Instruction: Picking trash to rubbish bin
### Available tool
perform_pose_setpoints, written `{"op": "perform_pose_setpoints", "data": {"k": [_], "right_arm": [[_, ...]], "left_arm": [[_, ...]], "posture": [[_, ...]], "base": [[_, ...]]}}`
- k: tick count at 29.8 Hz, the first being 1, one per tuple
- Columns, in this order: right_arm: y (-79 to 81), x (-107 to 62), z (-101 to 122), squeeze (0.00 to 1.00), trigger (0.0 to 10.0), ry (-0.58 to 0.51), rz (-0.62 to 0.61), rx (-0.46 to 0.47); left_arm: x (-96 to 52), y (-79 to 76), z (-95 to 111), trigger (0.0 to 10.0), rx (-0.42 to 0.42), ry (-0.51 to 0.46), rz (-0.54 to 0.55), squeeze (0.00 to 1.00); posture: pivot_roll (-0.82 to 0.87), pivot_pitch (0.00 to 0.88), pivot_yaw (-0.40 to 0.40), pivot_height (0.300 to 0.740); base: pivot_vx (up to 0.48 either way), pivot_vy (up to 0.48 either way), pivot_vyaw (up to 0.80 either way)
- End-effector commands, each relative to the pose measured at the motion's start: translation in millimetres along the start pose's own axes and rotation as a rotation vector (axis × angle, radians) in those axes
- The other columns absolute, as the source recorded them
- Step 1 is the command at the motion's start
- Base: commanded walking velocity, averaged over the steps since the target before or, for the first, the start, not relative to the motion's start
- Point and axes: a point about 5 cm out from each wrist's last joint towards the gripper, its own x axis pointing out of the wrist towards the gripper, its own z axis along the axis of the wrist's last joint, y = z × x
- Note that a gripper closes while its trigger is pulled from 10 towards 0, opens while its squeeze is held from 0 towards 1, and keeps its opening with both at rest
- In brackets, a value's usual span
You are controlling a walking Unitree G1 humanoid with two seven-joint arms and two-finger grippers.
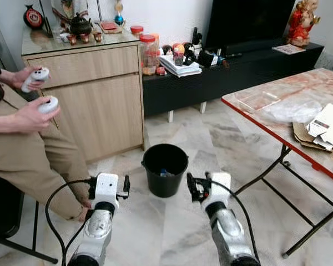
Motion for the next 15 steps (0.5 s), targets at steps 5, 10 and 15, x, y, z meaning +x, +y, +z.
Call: {"op": "perform_pose_setpoints", "data": {"k": [5, 10, 15], "right_arm": [[7.4, 4.7, 12.1, 0.0, 10.0, -0.056, 0.016, -0.002], [7.3, 4.5, 11.1, 0.0, 10.0, -0.048, 0.004, 0.011], [7.1, 4.1, 9.8, 0.0, 10.0, -0.036, 0.0, 0.02]], "left_arm": [[8.1, -3.2, 19.3, 10.0, -0.002, -0.088, 0.0, 0.0], [8.7, -5.5, 20.5, 10.0, 0.003, -0.088, 0.0, 0.0], [10.4, -4.6, 20.2, 10.0, 0.005, -0.072, 0.003, 0.0]], "posture": [[0.13, 0.0, -0.018, 0.74], [0.13, 0.0, -0.018, 0.74], [0.13, 0.0, -0.02, 0.74]], "base": [[0.0, 0.0, 0.0], [0.291, 0.0, 0.0], [0.318, 0.0, -0.48]]}}
